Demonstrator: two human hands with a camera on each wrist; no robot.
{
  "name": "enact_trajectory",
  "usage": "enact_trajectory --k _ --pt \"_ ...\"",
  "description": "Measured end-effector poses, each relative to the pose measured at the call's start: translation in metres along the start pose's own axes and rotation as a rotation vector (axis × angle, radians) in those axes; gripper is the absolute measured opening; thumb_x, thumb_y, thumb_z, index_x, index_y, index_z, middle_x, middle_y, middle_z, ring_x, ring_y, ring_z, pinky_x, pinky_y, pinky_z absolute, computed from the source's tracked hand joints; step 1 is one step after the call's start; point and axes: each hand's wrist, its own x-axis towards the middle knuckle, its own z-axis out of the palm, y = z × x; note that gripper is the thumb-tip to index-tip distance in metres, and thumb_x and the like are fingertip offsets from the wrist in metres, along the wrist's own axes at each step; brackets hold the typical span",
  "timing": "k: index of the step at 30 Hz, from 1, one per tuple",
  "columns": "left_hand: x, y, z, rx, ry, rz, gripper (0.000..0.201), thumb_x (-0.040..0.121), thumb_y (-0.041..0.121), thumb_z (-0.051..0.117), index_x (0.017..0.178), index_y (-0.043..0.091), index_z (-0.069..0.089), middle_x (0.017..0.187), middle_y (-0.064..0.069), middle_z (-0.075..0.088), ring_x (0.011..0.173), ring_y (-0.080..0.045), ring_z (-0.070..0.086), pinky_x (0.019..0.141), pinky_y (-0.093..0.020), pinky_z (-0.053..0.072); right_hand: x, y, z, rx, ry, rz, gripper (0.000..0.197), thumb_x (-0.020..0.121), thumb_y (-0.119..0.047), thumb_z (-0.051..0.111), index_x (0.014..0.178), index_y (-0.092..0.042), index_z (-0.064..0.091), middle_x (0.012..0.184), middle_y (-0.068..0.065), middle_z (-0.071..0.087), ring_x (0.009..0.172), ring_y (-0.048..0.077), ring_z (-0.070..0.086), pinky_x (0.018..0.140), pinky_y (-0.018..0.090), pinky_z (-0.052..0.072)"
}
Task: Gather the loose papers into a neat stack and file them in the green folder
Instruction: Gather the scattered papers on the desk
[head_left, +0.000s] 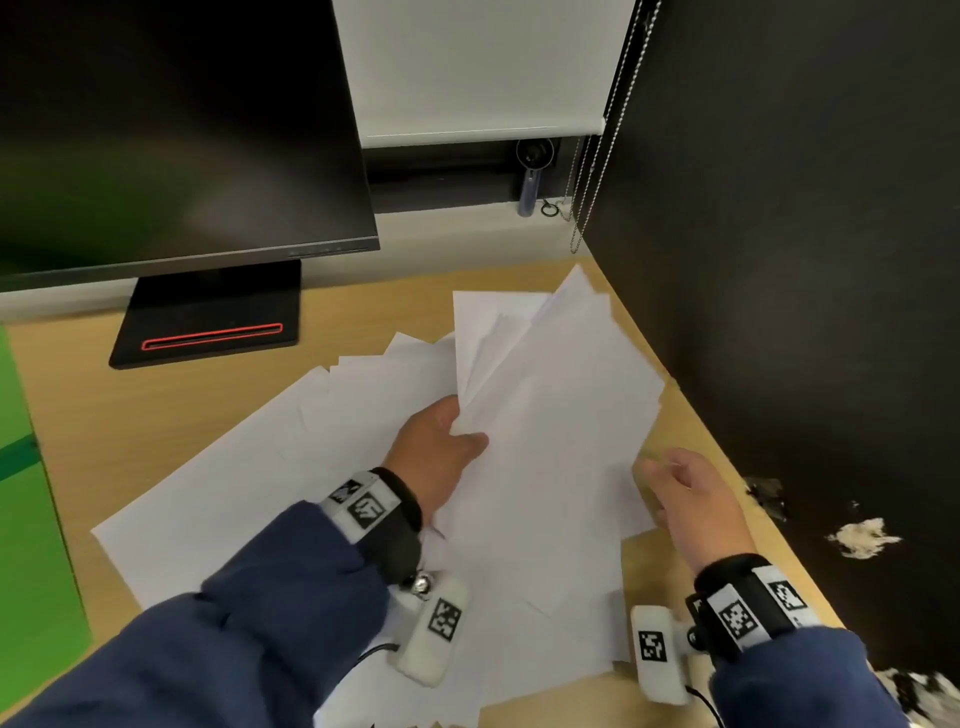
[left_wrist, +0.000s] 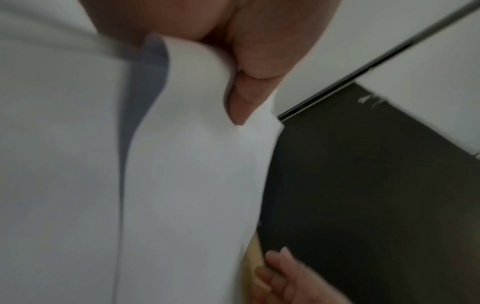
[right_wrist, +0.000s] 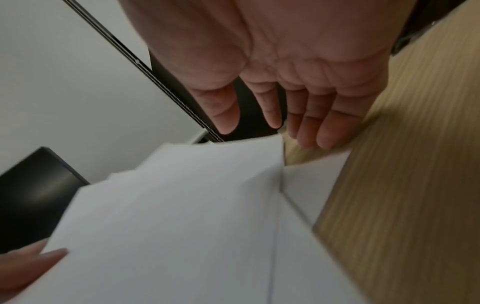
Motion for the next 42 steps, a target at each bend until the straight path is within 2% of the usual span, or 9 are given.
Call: enact_trajectory --k 6,12,15,18,22,28,32,36,42 --pt "-0.002 -0.017 -0.049 -0.158 -0.104 -0.065 0.043 0.088 -0.002 0.066 0.128 0.013 0.063 0.122 -0.012 0.072 0.111 -0.036 0.068 0.099 -0.053 0.051 -0.028 -0.009 -0.002 0.726 -0.379 0.285 0.039 0.093 -0.034 0.059 0.125 -0.011 0.064 0.12 0.016 0.073 0.114 0.036 0.067 0.103 0.051 0.048" --pt "0.008 -0.06 -0.06 0.196 -0.07 -0.127 0.065 0.075 0.042 0.07 0.133 0.017 0.054 0.133 -0.008 0.062 0.113 -0.027 0.063 0.102 -0.047 0.05 -0.035 -0.001 0.041 0.659 -0.346 0.35 0.033 0.094 -0.008 0.061 0.125 0.003 0.064 0.122 0.026 0.07 0.118 0.045 0.063 0.103 0.055 0.047" --pt "-0.004 -0.062 -0.057 0.401 -0.021 -0.068 0.058 0.099 0.032 0.054 0.152 0.016 0.036 0.147 0.003 0.047 0.129 -0.02 0.049 0.108 -0.026 0.035 -0.038 0.002 0.047 0.653 -0.348 0.381 0.029 0.094 -0.012 0.063 0.121 -0.003 0.068 0.118 0.021 0.073 0.115 0.041 0.065 0.1 0.056 0.05" --pt "-0.018 -0.065 -0.048 0.554 -0.159 -0.029 0.071 0.1 0.041 0.047 0.16 0.022 0.013 0.153 0.01 0.031 0.147 -0.015 0.031 0.118 -0.024 0.021 -0.038 0.003 0.048 0.573 -0.42 0.398 0.03 0.089 -0.017 0.071 0.117 -0.008 0.069 0.113 0.018 0.076 0.11 0.039 0.069 0.098 0.059 0.051" --pt "-0.01 -0.064 -0.056 0.582 -0.113 0.016 0.04 0.093 0.053 0.048 0.126 0.033 0.057 0.12 0.001 0.058 0.111 -0.021 0.061 0.099 -0.034 0.048 -0.029 0.012 0.043 0.416 -0.334 0.269 0.04 0.081 -0.008 0.078 0.118 -0.004 0.067 0.111 0.019 0.076 0.103 0.038 0.072 0.098 0.053 0.053" --pt "0.008 -0.057 -0.122 0.595 0.314 -0.129 0.055 0.09 0.044 0.06 0.14 0.021 0.053 0.144 -0.012 0.044 0.122 -0.036 0.055 0.102 -0.045 0.048 -0.025 0.029 0.004 0.399 -0.308 0.273 0.027 0.087 0.001 0.067 0.113 -0.006 0.069 0.103 0.019 0.078 0.099 0.042 0.071 0.093 0.051 0.053" --pt "0.03 -0.043 -0.142 0.678 0.313 -0.163 0.055 0.091 0.042 0.058 0.139 0.015 0.053 0.14 -0.01 0.054 0.118 -0.034 0.058 0.099 -0.039 0.049 -0.027 0.034 0.001 0.375 -0.308 0.277 0.027 0.086 0.003 0.066 0.112 -0.004 0.07 0.1 0.02 0.078 0.098 0.042 0.071 0.087 0.047 0.054" --pt "0.061 -0.026 -0.15 0.657 0.329 -0.25 0.039 0.092 0.039 0.057 0.102 0.001 0.063 0.102 -0.014 0.069 0.081 -0.028 0.062 0.071 -0.033 0.049 -0.028 0.035 0.002 0.388 -0.274 0.262 0.022 0.088 0.005 0.064 0.107 -0.004 0.07 0.089 0.014 0.08 0.092 0.036 0.071 0.074 0.038 0.052" --pt "0.11 -0.055 -0.171 0.323 0.282 -0.342 0.079 0.065 0.056 0.075 0.119 0.0 0.06 0.111 -0.017 0.07 0.097 -0.04 0.07 0.091 -0.054 0.055 -0.028 0.042 0.002 0.428 -0.259 0.261 0.021 0.088 0.003 0.064 0.105 -0.007 0.07 0.086 0.011 0.08 0.09 0.035 0.071 0.072 0.037 0.051"
